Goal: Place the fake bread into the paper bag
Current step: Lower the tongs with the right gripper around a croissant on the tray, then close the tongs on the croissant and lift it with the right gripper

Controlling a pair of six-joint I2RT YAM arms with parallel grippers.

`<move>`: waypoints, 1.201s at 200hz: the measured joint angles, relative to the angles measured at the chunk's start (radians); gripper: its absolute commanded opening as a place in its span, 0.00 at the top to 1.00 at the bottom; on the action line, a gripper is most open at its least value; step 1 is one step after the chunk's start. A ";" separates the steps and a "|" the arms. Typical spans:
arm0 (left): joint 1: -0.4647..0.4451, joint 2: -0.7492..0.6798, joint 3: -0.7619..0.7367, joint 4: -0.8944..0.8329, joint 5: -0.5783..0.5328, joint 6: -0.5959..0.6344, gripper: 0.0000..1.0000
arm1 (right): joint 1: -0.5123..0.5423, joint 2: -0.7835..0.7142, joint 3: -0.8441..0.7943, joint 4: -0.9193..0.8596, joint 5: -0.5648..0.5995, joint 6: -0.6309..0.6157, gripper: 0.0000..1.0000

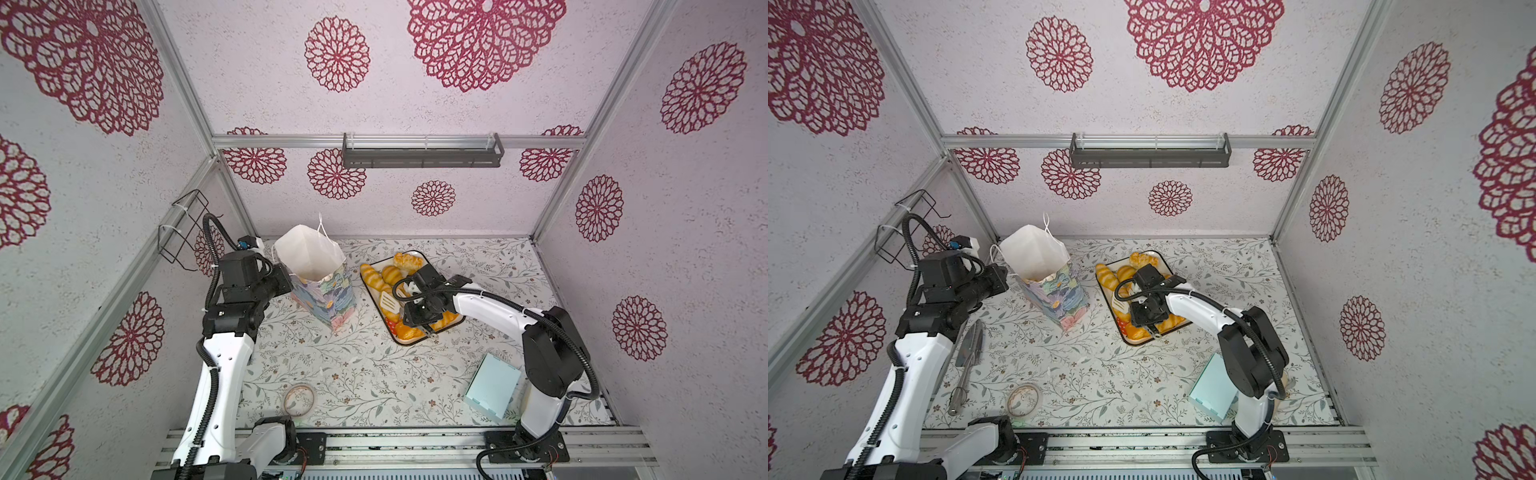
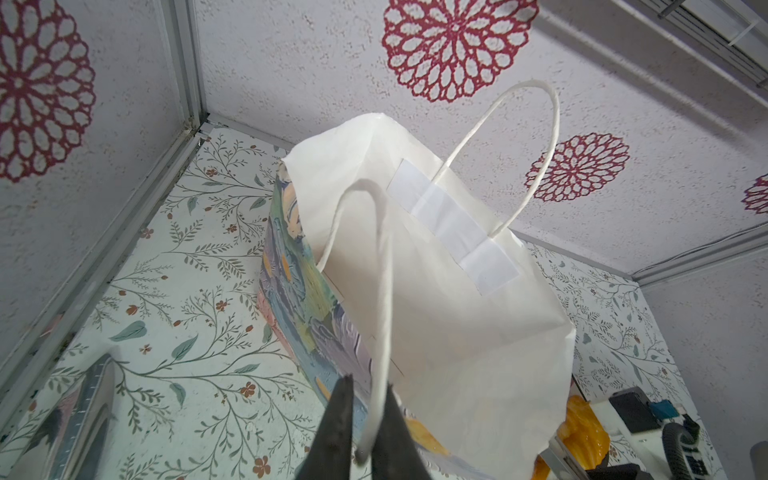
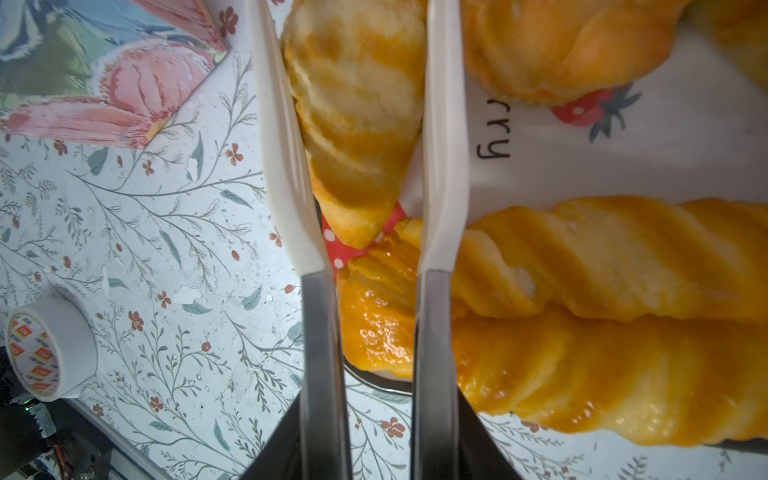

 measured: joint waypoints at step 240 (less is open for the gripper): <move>0.000 0.000 0.000 0.000 0.003 -0.003 0.87 | 0.000 -0.241 0.068 0.013 -0.010 -0.002 0.58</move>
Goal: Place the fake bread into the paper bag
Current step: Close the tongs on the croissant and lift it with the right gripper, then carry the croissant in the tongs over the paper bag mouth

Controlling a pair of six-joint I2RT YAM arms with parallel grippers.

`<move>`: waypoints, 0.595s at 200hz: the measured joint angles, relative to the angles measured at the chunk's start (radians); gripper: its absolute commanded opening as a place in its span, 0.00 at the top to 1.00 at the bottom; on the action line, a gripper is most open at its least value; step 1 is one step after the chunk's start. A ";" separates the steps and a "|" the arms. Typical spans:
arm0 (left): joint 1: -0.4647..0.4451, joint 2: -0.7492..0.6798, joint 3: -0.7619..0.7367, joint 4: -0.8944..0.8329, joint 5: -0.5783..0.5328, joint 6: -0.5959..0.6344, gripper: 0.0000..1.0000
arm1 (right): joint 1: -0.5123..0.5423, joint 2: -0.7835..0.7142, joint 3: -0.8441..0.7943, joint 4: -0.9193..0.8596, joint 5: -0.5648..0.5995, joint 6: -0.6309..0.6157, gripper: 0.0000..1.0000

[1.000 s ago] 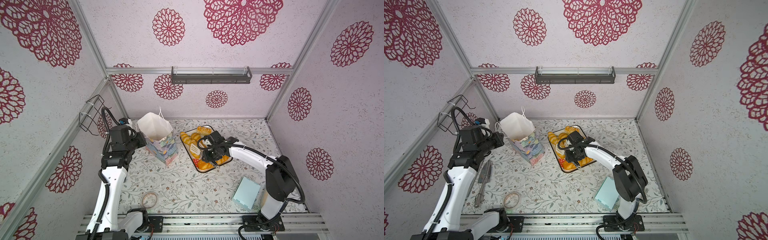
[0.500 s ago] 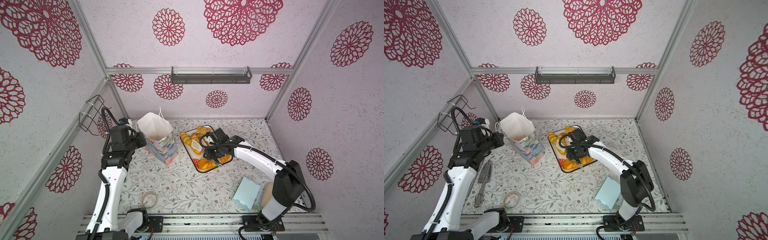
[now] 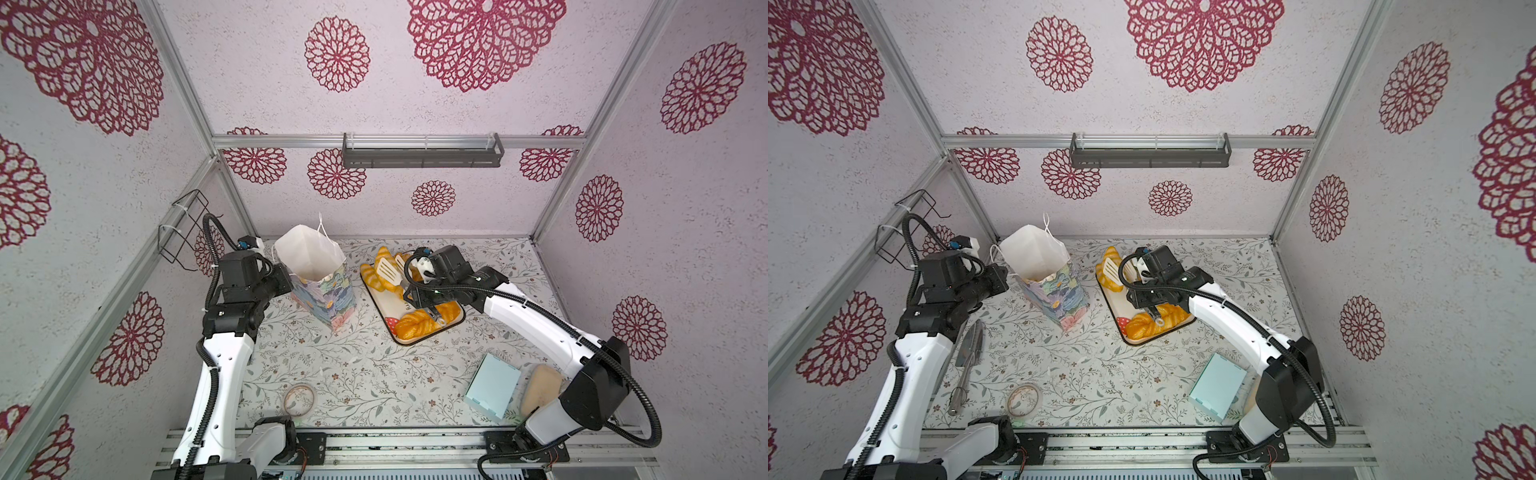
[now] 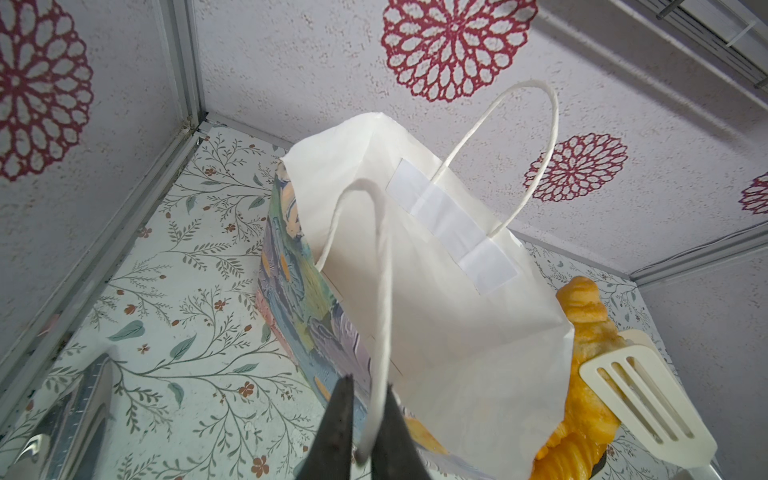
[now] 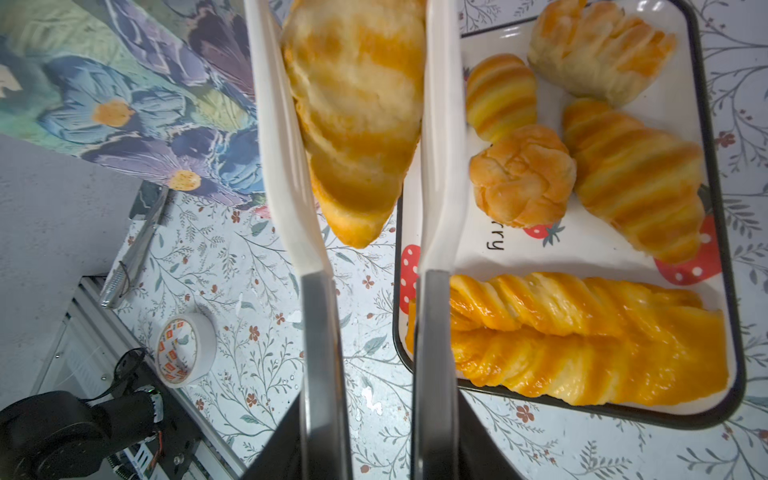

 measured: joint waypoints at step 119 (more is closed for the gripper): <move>0.000 0.000 0.000 0.000 0.000 0.000 0.87 | 0.001 -0.038 0.028 0.096 -0.125 0.002 0.58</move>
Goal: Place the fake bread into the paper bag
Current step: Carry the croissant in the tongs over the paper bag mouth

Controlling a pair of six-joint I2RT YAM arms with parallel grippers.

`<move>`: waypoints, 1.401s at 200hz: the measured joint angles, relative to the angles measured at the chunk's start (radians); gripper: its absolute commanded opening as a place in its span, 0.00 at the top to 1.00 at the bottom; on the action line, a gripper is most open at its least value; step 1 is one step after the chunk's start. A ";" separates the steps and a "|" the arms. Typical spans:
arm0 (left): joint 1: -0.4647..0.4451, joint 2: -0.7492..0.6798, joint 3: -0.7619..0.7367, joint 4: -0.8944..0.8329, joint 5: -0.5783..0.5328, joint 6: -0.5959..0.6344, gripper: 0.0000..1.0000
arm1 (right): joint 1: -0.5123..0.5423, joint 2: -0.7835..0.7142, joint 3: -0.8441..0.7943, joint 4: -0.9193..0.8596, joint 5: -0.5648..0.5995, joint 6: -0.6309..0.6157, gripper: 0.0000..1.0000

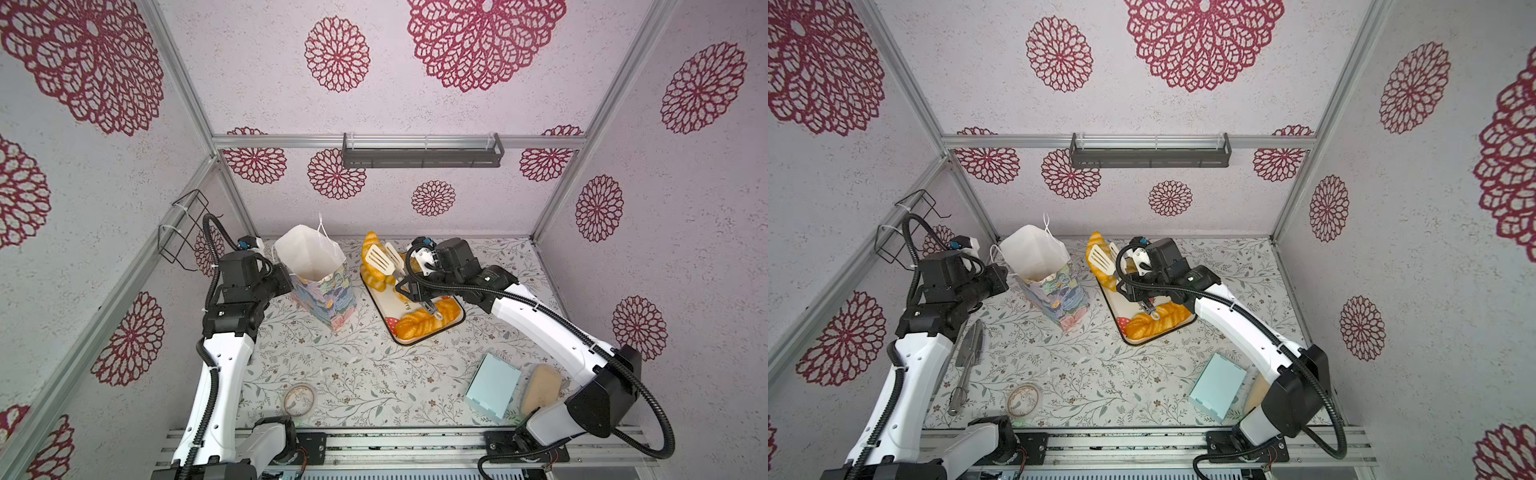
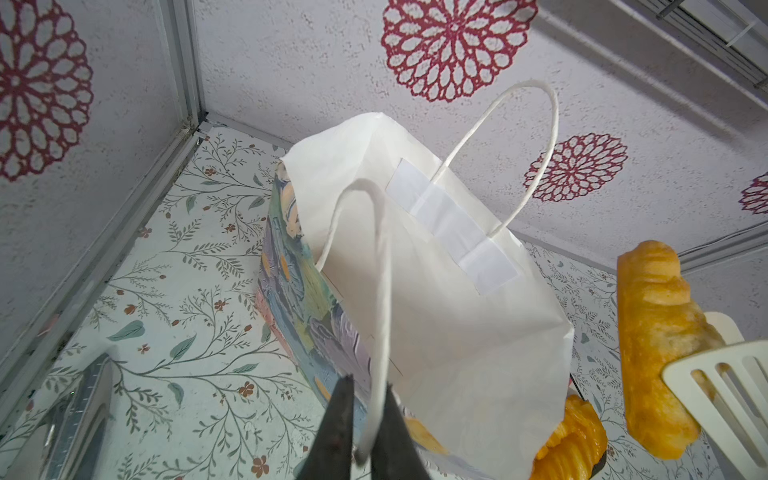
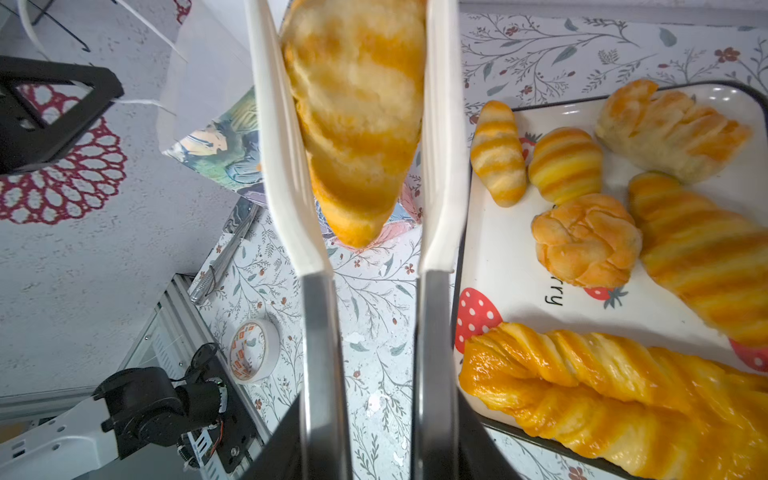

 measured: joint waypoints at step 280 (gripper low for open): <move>0.000 0.000 -0.002 0.000 0.000 0.000 0.87 | 0.109 0.332 0.357 0.191 -0.166 0.046 0.58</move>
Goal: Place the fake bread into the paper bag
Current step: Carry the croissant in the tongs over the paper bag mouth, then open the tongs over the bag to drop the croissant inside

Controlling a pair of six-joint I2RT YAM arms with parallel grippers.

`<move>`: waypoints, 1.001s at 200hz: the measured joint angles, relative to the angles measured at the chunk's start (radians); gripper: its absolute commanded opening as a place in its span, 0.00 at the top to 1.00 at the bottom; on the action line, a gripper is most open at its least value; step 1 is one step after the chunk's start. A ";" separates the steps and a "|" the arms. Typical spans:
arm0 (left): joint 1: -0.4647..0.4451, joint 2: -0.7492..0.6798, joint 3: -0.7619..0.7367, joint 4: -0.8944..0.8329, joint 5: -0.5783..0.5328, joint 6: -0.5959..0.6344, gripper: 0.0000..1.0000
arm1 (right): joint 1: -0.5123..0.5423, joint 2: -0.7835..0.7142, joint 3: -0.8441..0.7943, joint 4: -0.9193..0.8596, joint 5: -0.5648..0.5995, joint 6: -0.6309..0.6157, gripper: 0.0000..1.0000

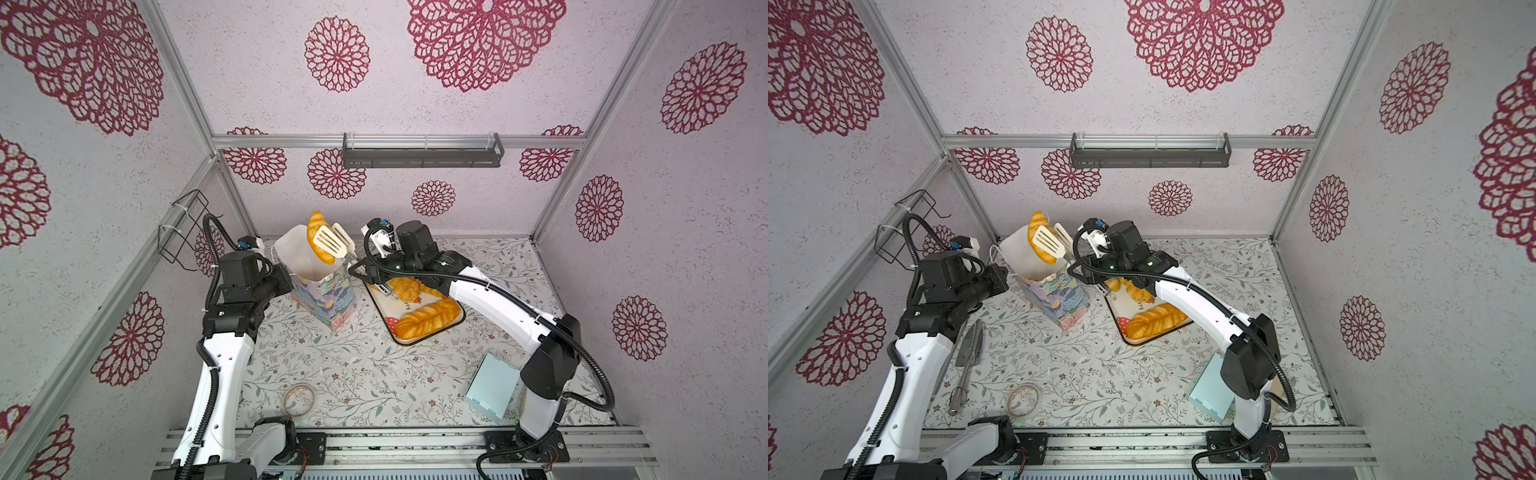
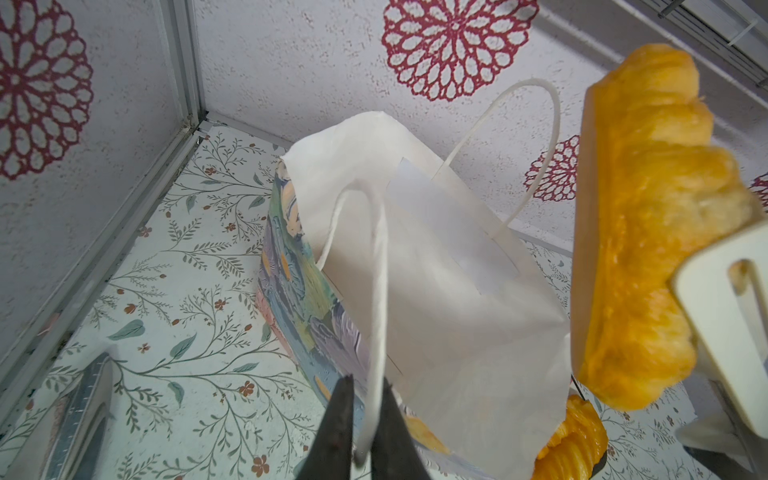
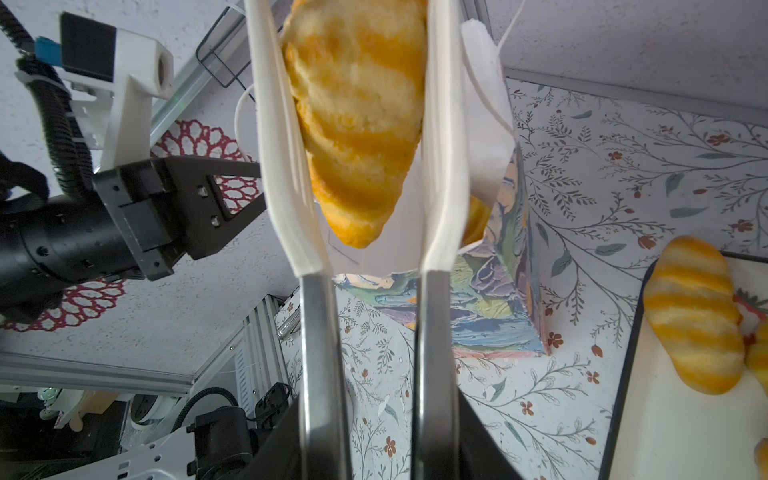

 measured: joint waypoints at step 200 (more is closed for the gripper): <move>0.000 0.000 0.000 0.000 0.000 0.000 0.87 | 0.016 0.071 0.014 -0.043 0.017 -0.011 0.44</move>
